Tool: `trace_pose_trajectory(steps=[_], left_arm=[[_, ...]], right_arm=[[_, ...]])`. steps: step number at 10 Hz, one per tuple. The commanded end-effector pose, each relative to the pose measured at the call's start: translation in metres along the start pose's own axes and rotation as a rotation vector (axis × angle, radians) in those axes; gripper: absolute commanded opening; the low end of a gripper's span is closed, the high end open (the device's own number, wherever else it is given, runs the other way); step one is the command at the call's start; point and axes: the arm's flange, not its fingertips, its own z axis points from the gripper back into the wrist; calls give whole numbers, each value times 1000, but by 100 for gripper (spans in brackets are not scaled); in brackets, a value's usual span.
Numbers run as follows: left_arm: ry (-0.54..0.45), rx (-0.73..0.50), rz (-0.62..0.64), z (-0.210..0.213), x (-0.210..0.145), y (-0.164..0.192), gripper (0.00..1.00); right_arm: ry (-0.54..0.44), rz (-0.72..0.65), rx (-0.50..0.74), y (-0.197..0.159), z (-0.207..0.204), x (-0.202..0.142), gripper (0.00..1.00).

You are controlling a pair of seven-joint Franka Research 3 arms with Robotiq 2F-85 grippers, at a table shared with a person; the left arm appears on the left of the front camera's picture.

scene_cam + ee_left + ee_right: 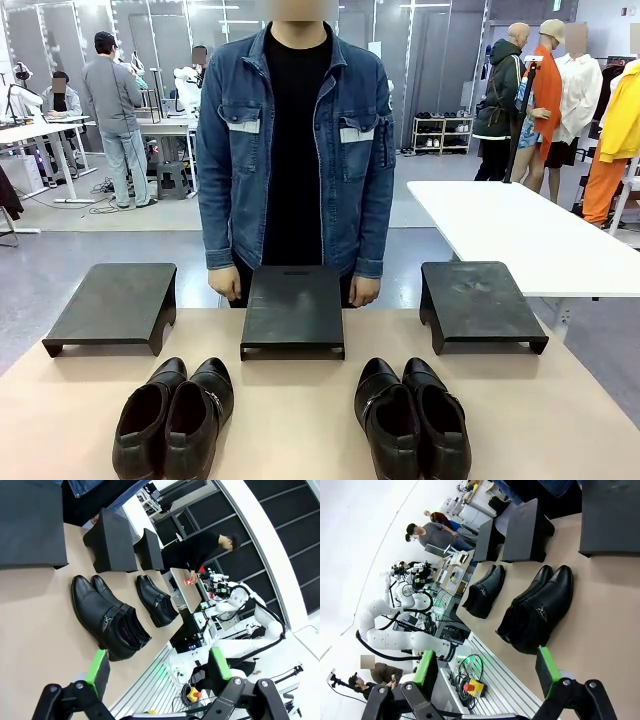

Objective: Place the shoes on the stand as instructed by the person.
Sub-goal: Pick up one pair of Shoes and place it on the Shoes Stand indicated by the person.

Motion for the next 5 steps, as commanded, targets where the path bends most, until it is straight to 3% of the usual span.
trace_pose_trajectory(steps=[1, 5], left_arm=[[9, -7, -6, 2, -1, -1, 100], [9, -7, -6, 2, -1, -1, 100]], right_arm=[[-5, -2, 5, 1, 2, 0, 100], [-5, -2, 5, 1, 2, 0, 100]])
